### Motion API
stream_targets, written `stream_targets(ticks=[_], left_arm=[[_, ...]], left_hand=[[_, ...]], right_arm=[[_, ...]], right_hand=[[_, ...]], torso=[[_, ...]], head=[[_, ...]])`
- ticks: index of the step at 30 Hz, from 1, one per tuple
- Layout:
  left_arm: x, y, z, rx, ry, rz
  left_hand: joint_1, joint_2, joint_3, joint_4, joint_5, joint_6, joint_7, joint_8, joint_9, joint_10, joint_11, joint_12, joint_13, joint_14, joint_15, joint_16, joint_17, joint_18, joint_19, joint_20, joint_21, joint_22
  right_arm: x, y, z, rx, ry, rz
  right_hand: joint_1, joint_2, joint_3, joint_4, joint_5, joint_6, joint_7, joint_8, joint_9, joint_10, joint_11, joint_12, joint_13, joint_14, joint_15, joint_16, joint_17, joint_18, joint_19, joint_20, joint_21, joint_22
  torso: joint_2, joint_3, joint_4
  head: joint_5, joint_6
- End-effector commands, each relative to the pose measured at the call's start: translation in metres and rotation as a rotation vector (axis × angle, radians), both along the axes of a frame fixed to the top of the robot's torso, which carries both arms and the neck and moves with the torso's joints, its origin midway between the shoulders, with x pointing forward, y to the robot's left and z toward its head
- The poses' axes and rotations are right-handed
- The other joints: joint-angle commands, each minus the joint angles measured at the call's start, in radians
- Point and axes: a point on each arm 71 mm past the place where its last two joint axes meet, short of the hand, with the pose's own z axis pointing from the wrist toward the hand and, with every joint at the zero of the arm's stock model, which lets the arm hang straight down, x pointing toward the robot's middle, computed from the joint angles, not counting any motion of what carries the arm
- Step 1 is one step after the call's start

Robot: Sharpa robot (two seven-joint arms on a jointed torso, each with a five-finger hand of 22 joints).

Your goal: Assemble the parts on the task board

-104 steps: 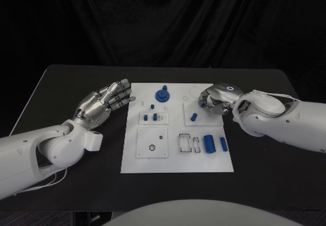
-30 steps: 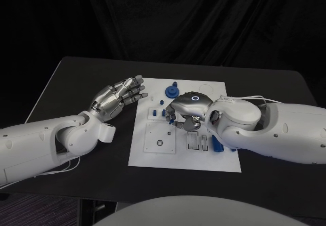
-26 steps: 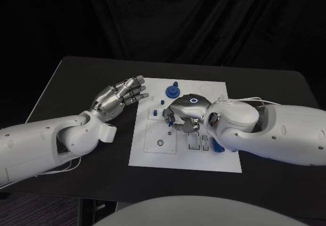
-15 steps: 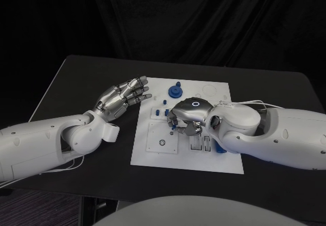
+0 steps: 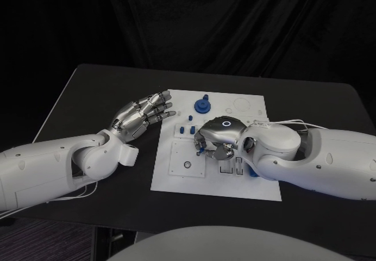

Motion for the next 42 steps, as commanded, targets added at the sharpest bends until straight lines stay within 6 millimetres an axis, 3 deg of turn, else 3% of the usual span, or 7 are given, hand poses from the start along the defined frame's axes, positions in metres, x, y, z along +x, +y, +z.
stream_targets(ticks=[1,7,18,30,32,37,42], left_arm=[[-0.001,-0.001,0.0,-0.016,-0.001,-0.008],[-0.001,-0.001,-0.002,-0.015,0.003,-0.008],[-0.001,-0.001,-0.005,-0.013,0.01,-0.01],[-0.001,-0.001,-0.008,-0.014,0.015,-0.012],[-0.001,-0.001,-0.008,-0.014,0.016,-0.012],[-0.002,-0.001,-0.009,-0.014,0.017,-0.013],[-0.002,-0.002,-0.01,-0.014,0.019,-0.014]], left_hand=[[0.009,0.001,0.0,-0.004,0.005,-0.003,0.007,-0.001,-0.001,-0.007,0.0,-0.006,-0.001,0.0,0.006,0.004,0.001,-0.019,0.005,0.001,0.003,-0.001],[0.009,0.001,0.0,-0.004,0.005,-0.003,0.007,-0.001,-0.001,-0.007,0.0,-0.006,-0.001,0.0,0.006,0.004,0.001,-0.019,0.005,0.001,0.003,-0.001],[0.009,0.002,0.001,-0.004,0.005,-0.004,0.009,-0.001,-0.002,-0.008,-0.001,-0.008,-0.001,-0.001,0.007,0.004,0.001,-0.02,0.006,0.001,0.002,-0.001],[0.012,0.003,0.005,-0.008,0.007,0.0,0.017,0.0,-0.001,-0.01,-0.007,-0.009,-0.001,-0.002,0.007,0.005,0.001,-0.023,0.009,0.001,0.002,-0.002],[0.012,0.003,0.005,-0.008,0.007,-0.001,0.018,0.0,-0.001,-0.011,-0.007,-0.009,-0.001,-0.002,0.007,0.005,0.001,-0.023,0.009,0.001,0.002,-0.001],[0.013,0.003,0.006,-0.009,0.008,0.0,0.019,0.0,-0.001,-0.011,-0.008,-0.009,-0.001,-0.002,0.007,0.005,0.001,-0.024,0.01,0.001,0.002,-0.002],[0.014,0.003,0.008,-0.011,0.009,0.0,0.02,0.001,-0.001,-0.011,-0.009,-0.009,-0.001,-0.003,0.007,0.005,0.001,-0.025,0.01,0.001,0.002,-0.002]], right_arm=[[-0.001,0.0,-0.002,-0.006,-0.002,-0.009],[-0.002,0.002,-0.004,-0.002,0.001,-0.004],[-0.002,0.006,-0.005,-0.003,0.004,0.004],[-0.001,0.007,-0.008,-0.011,0.009,0.001],[-0.001,0.007,-0.009,-0.017,0.012,0.001],[-0.002,0.008,-0.011,-0.04,0.025,0.002],[-0.002,0.009,-0.013,-0.05,0.032,0.006]], right_hand=[[0.0,0.003,-0.003,-0.002,0.002,0.011,0.004,0.007,0.001,0.007,0.003,-0.003,-0.001,-0.007,-0.002,-0.005,-0.001,0.008,-0.005,0.0,-0.005,0.043],[0.001,0.003,-0.004,-0.003,0.002,0.012,0.005,0.007,0.001,0.009,0.002,-0.003,-0.001,-0.009,-0.002,-0.007,-0.003,0.009,-0.007,0.0,-0.008,0.043],[0.0,0.004,-0.004,-0.004,0.003,0.013,0.005,0.007,0.0,0.011,0.002,-0.004,-0.002,-0.011,-0.003,-0.009,-0.005,0.009,-0.007,0.0,-0.009,0.043],[-0.001,0.003,-0.006,-0.003,0.003,0.011,0.007,0.003,-0.001,0.011,0.003,-0.006,-0.003,-0.014,-0.002,-0.011,-0.008,0.01,-0.011,0.0,-0.016,0.041],[-0.002,0.002,-0.008,-0.004,0.002,0.003,0.008,-0.005,-0.005,0.009,0.005,-0.009,-0.005,-0.019,-0.001,-0.014,-0.01,0.011,-0.016,0.001,-0.024,0.04],[-0.02,-0.008,-0.017,0.005,-0.03,-0.065,0.004,-0.065,-0.037,-0.047,0.029,-0.028,-0.009,-0.065,0.019,-0.049,-0.048,0.016,-0.058,0.014,-0.097,0.024],[-0.029,-0.013,-0.025,0.01,-0.05,-0.069,0.003,-0.083,-0.049,-0.07,0.035,-0.03,-0.006,-0.081,0.025,-0.057,-0.057,0.02,-0.074,0.021,-0.127,0.018]], torso=[[0.0,0.0016,-0.0011],[0.0,0.0031,-0.0017],[-0.001,0.0001,-0.0001],[0.0,-0.0005,0.0009],[0.0,-0.0006,0.0006],[0.0,-0.0005,0.0007],[0.0,-0.0002,0.0004]], head=[[0.001,0.0],[0.0,0.0],[0.0,0.0],[-0.004,0.0],[-0.004,0.0],[-0.005,0.0],[-0.004,0.0]])
